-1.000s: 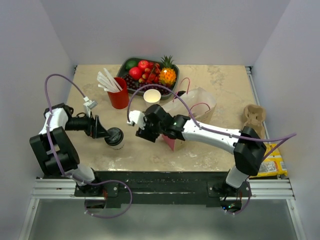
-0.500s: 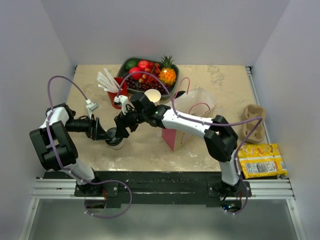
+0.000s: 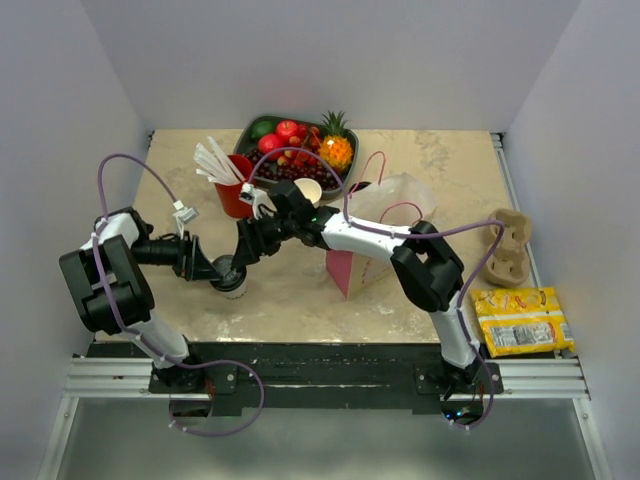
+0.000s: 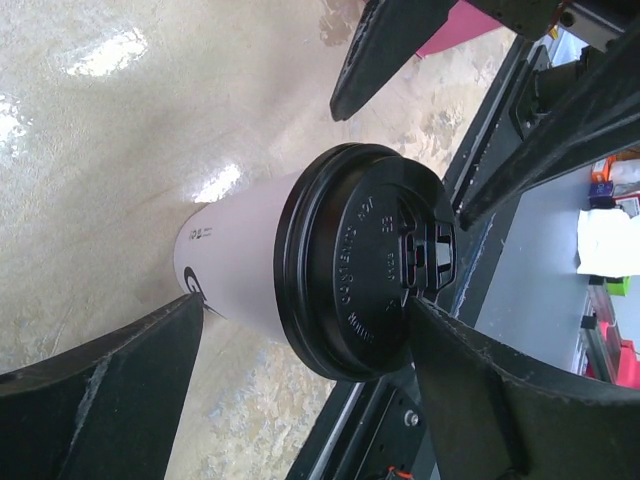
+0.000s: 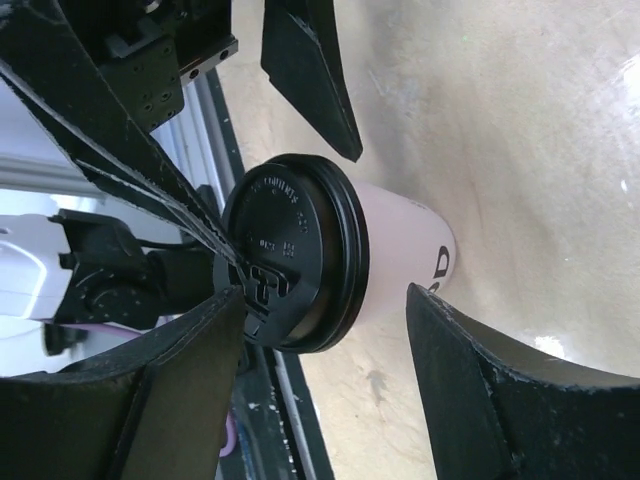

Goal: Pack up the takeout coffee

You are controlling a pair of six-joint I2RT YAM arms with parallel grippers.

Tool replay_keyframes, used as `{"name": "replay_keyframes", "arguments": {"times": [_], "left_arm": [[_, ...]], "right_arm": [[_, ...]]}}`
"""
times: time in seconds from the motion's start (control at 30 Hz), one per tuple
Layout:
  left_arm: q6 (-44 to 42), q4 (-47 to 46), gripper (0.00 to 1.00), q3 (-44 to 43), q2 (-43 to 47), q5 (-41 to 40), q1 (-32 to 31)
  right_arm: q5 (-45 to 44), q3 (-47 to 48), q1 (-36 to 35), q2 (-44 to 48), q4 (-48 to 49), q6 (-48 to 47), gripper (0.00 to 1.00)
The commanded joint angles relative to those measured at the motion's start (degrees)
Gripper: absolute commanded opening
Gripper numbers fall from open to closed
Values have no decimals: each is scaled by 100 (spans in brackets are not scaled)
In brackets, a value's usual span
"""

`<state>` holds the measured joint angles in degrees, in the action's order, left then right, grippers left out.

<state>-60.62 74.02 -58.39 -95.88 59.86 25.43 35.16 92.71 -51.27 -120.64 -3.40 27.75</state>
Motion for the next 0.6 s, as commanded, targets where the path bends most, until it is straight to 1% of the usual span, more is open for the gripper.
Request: {"name": "replay_keyframes", "arguments": {"times": [0.0, 0.07, 0.23, 0.3, 0.37, 0.47, 0.5, 0.57], "left_arm": [[-12, -256, 85, -41, -142, 176, 50], [164, -406, 85, -41, -281, 202, 58], [-222, 6, 82, -207, -564, 430, 67], [-152, 51, 83, -409, -485, 614, 85], [49, -45, 83, -620, -319, 781, 102], [839, -772, 83, -648, 23, 782, 129], [1268, -1210, 83, -604, 103, 756, 129], [1351, -1337, 84, -472, 139, 729, 129]], "right_arm": [[474, 116, 143, -232, 314, 530, 67], [457, 142, 169, -293, 279, 495, 67], [361, 134, 161, -443, 59, 451, 64], [351, 99, 161, -452, 24, 442, 63], [360, 99, 161, -443, 6, 416, 63], [334, 116, 161, -452, -12, 381, 62], [325, 116, 169, -452, -20, 381, 62], [343, 125, 161, -452, -12, 381, 62]]}}
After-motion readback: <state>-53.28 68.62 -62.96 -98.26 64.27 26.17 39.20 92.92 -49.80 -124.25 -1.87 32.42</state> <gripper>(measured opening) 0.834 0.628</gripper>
